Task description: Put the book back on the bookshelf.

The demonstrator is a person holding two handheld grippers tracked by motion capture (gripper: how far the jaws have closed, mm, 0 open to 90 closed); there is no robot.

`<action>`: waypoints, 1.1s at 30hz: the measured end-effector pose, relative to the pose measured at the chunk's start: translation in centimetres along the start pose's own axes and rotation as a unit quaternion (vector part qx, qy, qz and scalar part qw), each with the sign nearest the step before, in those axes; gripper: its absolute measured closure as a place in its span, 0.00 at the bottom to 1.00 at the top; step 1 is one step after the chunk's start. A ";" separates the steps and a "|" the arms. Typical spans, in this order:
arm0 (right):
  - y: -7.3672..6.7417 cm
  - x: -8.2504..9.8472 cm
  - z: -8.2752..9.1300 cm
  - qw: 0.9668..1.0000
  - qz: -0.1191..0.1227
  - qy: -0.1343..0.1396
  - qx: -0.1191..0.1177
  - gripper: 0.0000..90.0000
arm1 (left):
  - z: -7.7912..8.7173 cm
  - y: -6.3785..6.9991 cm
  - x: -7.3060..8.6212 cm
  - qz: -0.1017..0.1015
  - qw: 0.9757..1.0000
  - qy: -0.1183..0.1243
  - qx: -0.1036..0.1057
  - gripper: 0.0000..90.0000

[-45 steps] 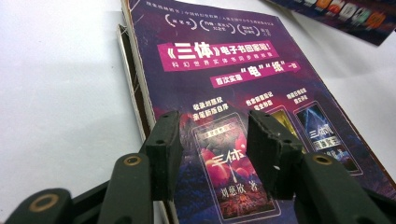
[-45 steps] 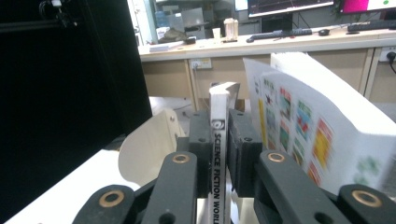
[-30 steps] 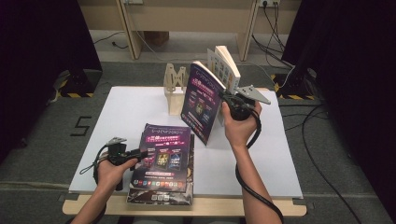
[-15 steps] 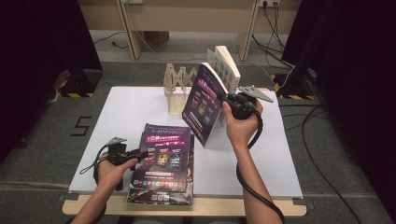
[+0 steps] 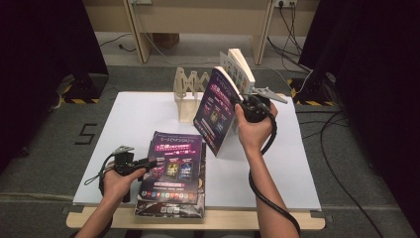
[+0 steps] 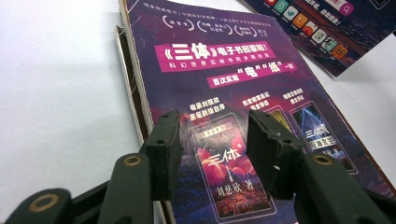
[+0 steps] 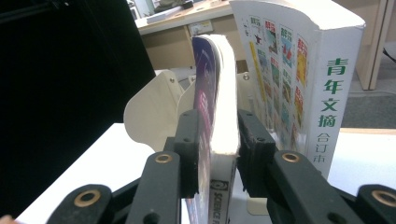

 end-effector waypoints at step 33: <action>-2.0 -2.6 -0.4 0.999 0.028 -0.016 -0.004 0.92 | 0.0 -0.2 0.0 0.000 1.000 -0.003 -0.002 0.60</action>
Point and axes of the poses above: each handheld gripper's, and its own axes: z roughly backward along the jaws, x roughly out of its underside, y roughly to its right, the point moved 1 cm from there along -z, roughly forward along the jaws, and after that the axes turned 12 degrees about -y, right-handed, at the moved point
